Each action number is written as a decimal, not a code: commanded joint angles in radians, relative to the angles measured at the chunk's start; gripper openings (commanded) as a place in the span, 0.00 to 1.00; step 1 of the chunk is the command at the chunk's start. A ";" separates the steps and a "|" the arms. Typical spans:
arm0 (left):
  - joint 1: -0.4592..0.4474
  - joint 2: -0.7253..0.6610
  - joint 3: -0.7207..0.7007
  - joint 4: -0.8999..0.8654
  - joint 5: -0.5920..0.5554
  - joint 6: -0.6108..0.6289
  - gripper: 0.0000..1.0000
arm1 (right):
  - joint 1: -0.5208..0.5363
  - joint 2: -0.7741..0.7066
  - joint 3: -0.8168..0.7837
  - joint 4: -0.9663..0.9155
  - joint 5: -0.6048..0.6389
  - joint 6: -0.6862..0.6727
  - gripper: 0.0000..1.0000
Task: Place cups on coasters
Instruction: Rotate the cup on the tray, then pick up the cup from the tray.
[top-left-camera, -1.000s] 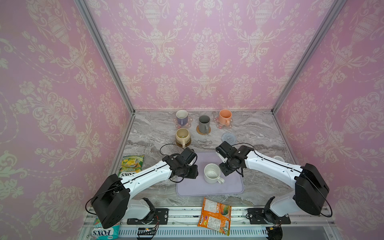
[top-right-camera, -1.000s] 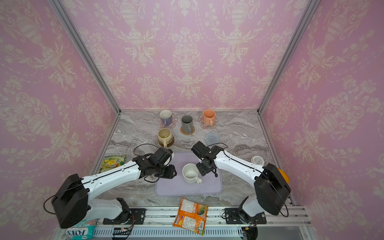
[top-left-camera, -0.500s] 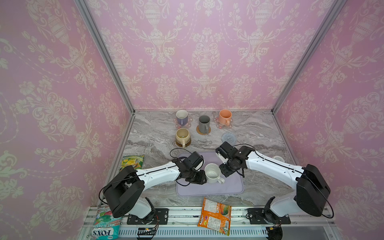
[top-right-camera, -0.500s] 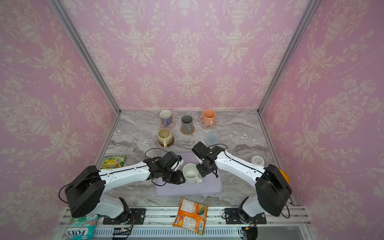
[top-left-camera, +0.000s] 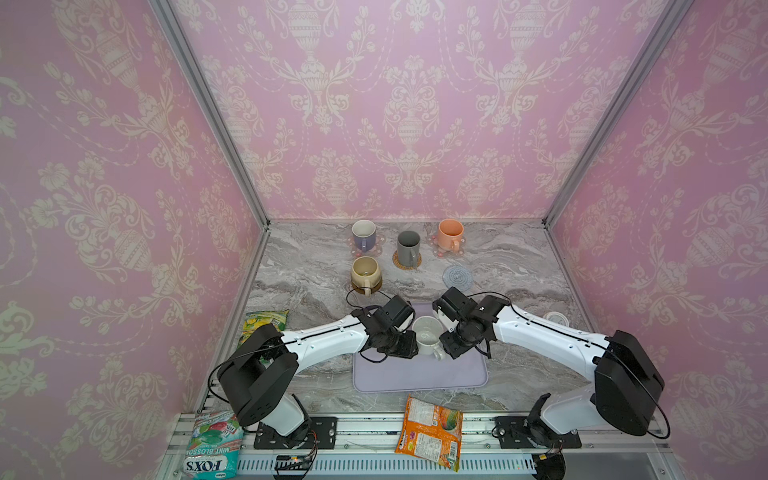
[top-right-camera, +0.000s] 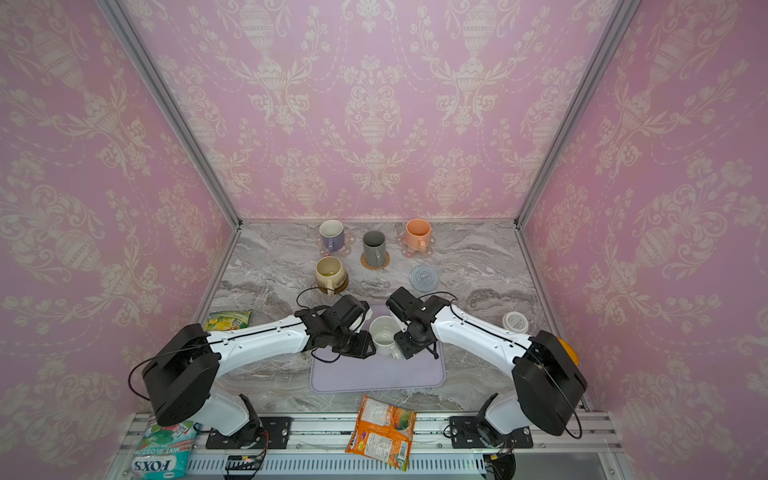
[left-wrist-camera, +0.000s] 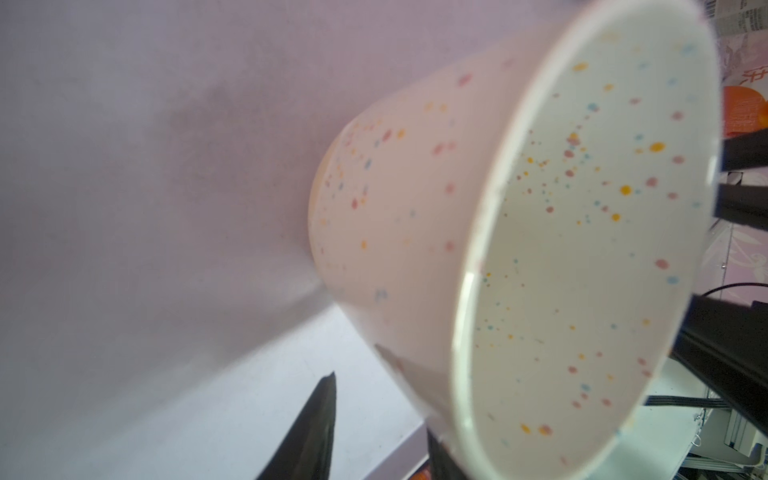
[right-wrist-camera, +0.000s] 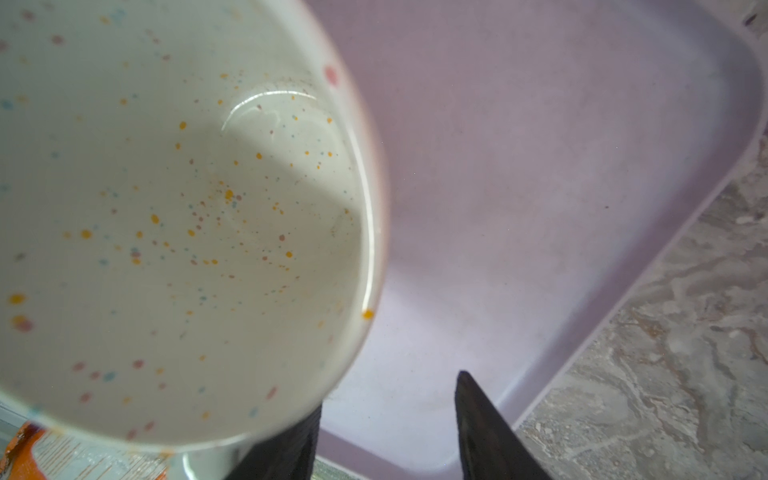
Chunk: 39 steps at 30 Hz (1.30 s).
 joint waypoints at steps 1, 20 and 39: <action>0.012 0.009 0.040 -0.014 -0.046 0.033 0.39 | 0.003 -0.031 -0.013 0.002 0.009 0.014 0.54; 0.057 -0.137 0.036 -0.169 -0.158 0.099 0.39 | 0.003 -0.248 -0.072 0.089 -0.111 -0.058 0.54; 0.128 -0.315 0.015 -0.228 -0.293 0.096 0.41 | 0.010 -0.176 -0.069 0.079 -0.155 -0.016 0.54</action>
